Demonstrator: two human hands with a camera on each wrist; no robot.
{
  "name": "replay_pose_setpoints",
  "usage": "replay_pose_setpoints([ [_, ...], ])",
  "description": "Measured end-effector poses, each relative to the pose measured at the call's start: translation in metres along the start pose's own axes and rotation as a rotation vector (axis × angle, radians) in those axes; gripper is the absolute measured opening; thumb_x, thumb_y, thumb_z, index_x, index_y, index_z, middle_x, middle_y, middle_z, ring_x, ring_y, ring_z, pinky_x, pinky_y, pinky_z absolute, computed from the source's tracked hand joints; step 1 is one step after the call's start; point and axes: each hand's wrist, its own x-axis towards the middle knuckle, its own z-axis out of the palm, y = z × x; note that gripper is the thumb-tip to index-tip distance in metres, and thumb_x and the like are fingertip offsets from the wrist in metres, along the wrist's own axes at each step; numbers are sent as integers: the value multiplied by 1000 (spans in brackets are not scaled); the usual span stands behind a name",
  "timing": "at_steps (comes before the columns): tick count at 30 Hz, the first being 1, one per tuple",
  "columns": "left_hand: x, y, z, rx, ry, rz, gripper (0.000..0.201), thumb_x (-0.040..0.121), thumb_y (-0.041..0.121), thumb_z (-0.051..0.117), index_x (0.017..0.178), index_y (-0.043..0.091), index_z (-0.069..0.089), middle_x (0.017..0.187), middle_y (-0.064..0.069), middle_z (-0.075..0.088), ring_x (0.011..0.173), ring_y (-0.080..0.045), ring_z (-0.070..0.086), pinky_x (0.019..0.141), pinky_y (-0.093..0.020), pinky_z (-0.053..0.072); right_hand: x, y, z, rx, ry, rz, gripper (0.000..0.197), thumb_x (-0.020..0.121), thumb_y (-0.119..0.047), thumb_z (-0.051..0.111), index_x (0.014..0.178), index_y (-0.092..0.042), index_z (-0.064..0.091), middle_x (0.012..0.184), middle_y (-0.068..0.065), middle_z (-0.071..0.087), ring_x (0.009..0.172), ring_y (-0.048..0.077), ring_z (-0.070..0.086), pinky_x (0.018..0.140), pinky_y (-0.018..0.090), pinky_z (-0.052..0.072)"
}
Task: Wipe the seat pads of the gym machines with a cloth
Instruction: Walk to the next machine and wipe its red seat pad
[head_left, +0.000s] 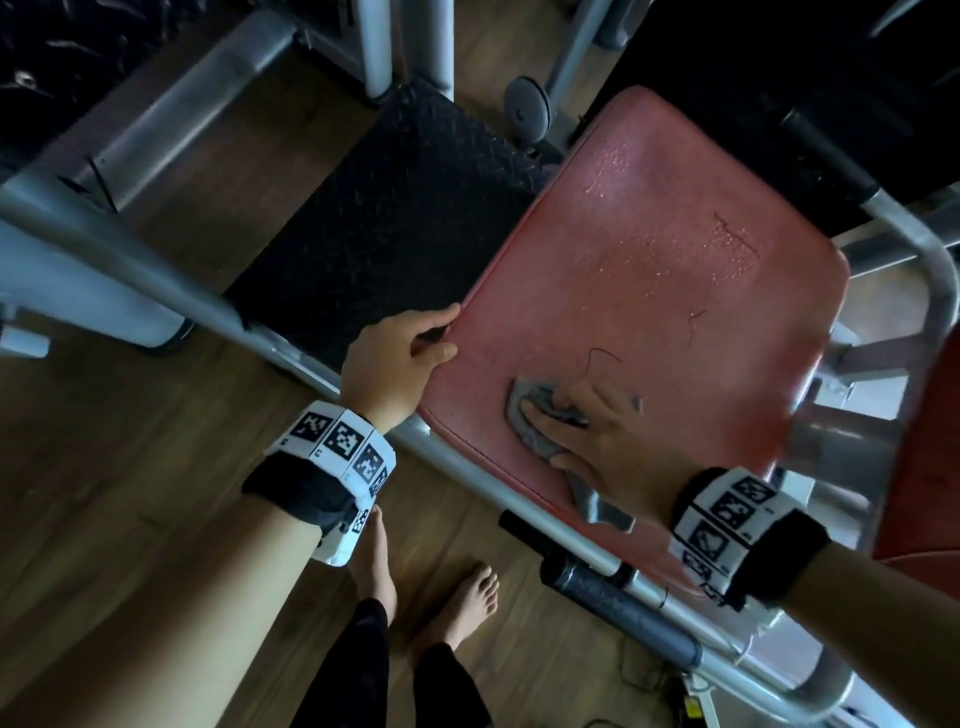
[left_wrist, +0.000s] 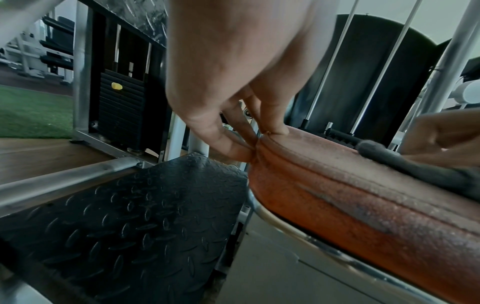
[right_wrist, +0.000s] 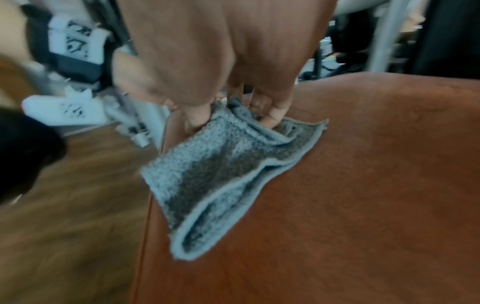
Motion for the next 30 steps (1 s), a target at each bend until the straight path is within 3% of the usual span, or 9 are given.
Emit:
replay_pose_setpoints([
  [2,-1,0,-1,-31,-16,-7,40,91,31,63,129,40,57,120,11,66,104,-4,63,92,-36,54,-11,-5,-1,-69,-74,-80,57,89,-41,51,141,-20,43,123,8,47,104,27,52,90,42,48],
  [4,-3,-2,-1,-99,-34,-34,37,93,29,61,130,34,58,124,10,64,110,-5,61,96,-36,52,-20,-7,1,-137,-128,-103,68,89,-48,50,147,-19,33,132,8,42,115,28,45,99,43,44],
  [6,-5,-7,-2,-217,-43,-70,34,95,25,58,129,27,60,123,11,65,111,-1,61,98,-35,51,-21,-8,7,-145,-143,-133,75,89,-50,50,150,-18,23,143,7,33,131,30,33,110,46,31],
  [9,-11,-14,-4,-339,-61,-80,32,97,15,54,127,21,61,120,7,66,111,-2,61,100,-34,49,-7,-12,17,-115,-231,-236,74,95,-53,29,153,-16,1,159,5,9,147,32,6,117,52,12],
  [14,-15,-23,-5,-588,-50,-166,27,98,8,50,112,24,67,109,-3,71,106,-17,66,96,-38,50,29,-18,12,-141,-291,-306,71,97,-56,25,153,-17,3,160,3,1,148,28,-4,117,54,0],
  [18,-18,-21,-4,-714,15,-234,29,99,1,43,116,18,60,107,-4,70,103,-15,67,87,-24,53,55,-18,5,-90,-273,-166,73,98,-57,25,153,-18,-2,161,4,-4,148,24,-10,117,51,-5],
  [22,-19,-21,-3,-701,26,-231,29,97,2,47,110,22,64,106,0,71,106,-15,66,93,-31,51,92,-7,-1,-20,-193,86,71,99,-57,21,153,-19,-5,161,2,-9,147,21,-14,117,47,-12],
  [26,-19,-21,-5,-510,2,-172,31,93,7,56,109,32,66,107,8,71,104,-7,65,95,-34,51,114,12,-8,-18,-127,269,71,97,-56,19,154,-17,7,162,3,3,148,23,-7,118,47,-5],
  [30,-14,-16,-6,-362,-10,-121,27,89,18,60,114,26,66,109,8,70,100,-5,65,92,-39,54,102,-1,-18,-62,-67,201,69,92,-51,39,149,-14,29,153,7,30,135,30,30,104,47,35],
])
